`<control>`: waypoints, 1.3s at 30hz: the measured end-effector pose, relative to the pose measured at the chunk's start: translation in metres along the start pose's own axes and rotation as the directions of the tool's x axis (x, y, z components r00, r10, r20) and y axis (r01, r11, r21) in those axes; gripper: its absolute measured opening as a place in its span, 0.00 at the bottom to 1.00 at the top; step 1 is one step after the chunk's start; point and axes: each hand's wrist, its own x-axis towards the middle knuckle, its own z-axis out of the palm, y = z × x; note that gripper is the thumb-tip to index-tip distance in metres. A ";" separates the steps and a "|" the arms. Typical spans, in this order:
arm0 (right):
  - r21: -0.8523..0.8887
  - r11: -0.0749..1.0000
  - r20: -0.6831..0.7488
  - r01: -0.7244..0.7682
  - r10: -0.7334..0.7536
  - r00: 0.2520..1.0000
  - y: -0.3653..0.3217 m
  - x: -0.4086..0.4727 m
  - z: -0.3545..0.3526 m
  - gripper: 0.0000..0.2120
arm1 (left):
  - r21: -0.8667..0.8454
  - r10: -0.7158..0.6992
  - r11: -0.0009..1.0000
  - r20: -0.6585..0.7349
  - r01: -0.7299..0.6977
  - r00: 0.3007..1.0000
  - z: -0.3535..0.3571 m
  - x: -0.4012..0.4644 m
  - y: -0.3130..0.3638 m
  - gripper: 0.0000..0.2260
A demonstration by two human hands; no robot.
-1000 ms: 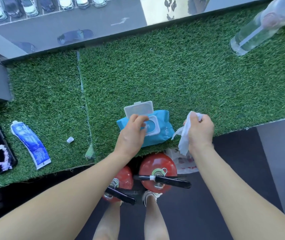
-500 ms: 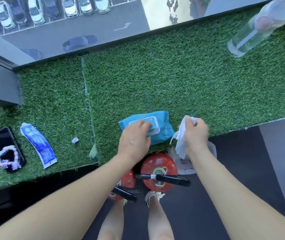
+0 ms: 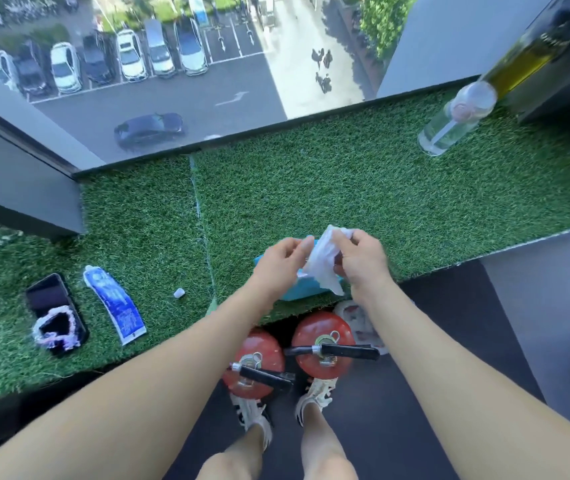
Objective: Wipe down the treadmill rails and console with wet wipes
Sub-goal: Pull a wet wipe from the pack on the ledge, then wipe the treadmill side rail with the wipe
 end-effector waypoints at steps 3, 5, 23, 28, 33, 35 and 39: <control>0.051 0.998 0.092 0.021 -0.026 0.995 -0.036 -0.038 0.020 0.12 | -0.131 0.035 0.991 0.039 -0.029 0.999 -0.035 -0.033 0.025 0.11; 0.043 0.996 0.138 0.078 -0.084 0.987 -0.058 -0.064 0.034 0.11 | -0.120 0.112 0.986 -0.024 -0.114 0.993 -0.061 -0.053 0.035 0.08; -0.151 0.909 0.715 0.388 -0.170 0.678 -0.148 -0.287 0.135 0.13 | -0.829 -0.057 0.541 -0.203 -0.141 0.977 -0.194 -0.317 0.061 0.24; -0.116 0.892 0.806 0.437 -0.172 0.567 -0.131 -0.353 0.122 0.14 | -0.726 -0.279 0.628 -0.547 -0.281 0.789 -0.167 -0.395 0.028 0.04; -0.077 0.867 0.883 0.493 -0.170 0.438 -0.088 -0.422 0.093 0.11 | -0.640 -0.413 0.616 -0.759 -0.459 0.503 -0.121 -0.477 -0.009 0.13; -0.109 0.839 0.906 0.533 -0.137 0.401 -0.062 -0.446 0.084 0.13 | -0.595 -0.442 0.662 -0.801 -0.455 0.404 -0.100 -0.510 -0.025 0.14; -0.205 0.749 0.936 0.631 -0.040 0.351 -0.033 -0.506 0.057 0.10 | -0.532 -0.418 0.728 -0.844 -0.432 0.335 -0.062 -0.580 -0.045 0.08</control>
